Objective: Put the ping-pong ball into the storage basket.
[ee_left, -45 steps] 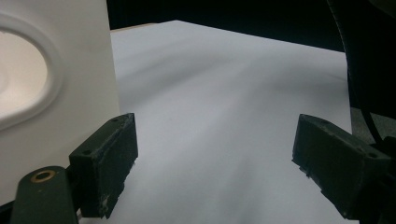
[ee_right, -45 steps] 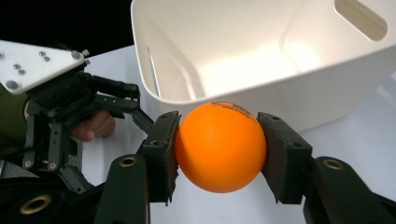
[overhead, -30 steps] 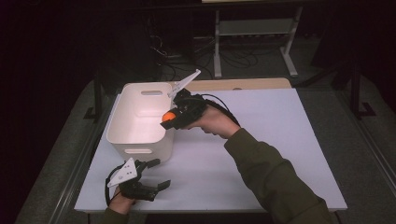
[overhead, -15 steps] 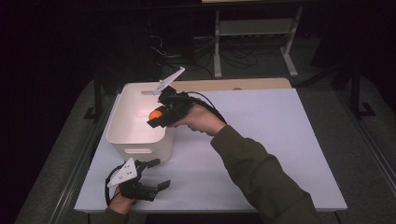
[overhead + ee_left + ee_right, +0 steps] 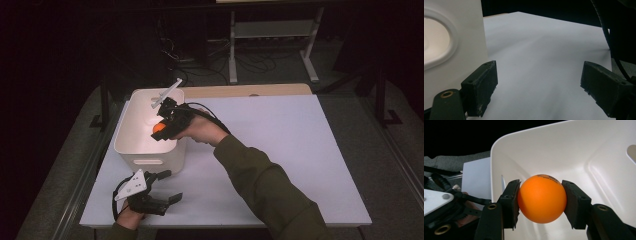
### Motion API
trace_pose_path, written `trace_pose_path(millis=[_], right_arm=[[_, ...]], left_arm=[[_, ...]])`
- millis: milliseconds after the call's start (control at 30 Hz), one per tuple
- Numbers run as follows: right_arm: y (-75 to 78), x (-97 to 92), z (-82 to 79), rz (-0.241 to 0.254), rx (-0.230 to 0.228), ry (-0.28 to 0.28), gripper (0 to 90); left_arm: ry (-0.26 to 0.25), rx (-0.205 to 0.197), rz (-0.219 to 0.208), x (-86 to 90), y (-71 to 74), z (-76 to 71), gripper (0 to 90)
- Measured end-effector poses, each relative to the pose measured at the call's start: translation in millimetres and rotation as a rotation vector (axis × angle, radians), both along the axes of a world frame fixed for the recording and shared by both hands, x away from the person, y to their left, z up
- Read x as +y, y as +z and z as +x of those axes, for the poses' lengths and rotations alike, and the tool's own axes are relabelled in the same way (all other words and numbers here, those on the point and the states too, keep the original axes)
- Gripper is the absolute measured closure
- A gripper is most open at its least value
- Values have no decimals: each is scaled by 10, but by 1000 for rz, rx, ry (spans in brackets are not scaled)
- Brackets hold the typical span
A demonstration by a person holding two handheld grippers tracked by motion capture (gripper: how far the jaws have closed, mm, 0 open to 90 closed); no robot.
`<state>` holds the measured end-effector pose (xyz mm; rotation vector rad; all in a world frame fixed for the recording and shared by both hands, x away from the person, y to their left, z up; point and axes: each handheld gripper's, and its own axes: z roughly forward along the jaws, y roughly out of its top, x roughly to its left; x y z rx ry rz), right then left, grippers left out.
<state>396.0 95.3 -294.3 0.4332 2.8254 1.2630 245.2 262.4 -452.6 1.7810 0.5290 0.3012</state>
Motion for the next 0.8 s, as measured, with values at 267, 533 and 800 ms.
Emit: trace_pose_path(millis=[267,533,800], right_arm=[[-113,84,30,-46,-1,-1,495],[-148,130,3,-56,4,7,426],[-70,54,-13,-24,-26,-25,349]], left_arm=[[0,2,-2,0,0,-2,140],[0,2,-2,-1,-1,-1,140],[0,0,-1,0,0,0,140]])
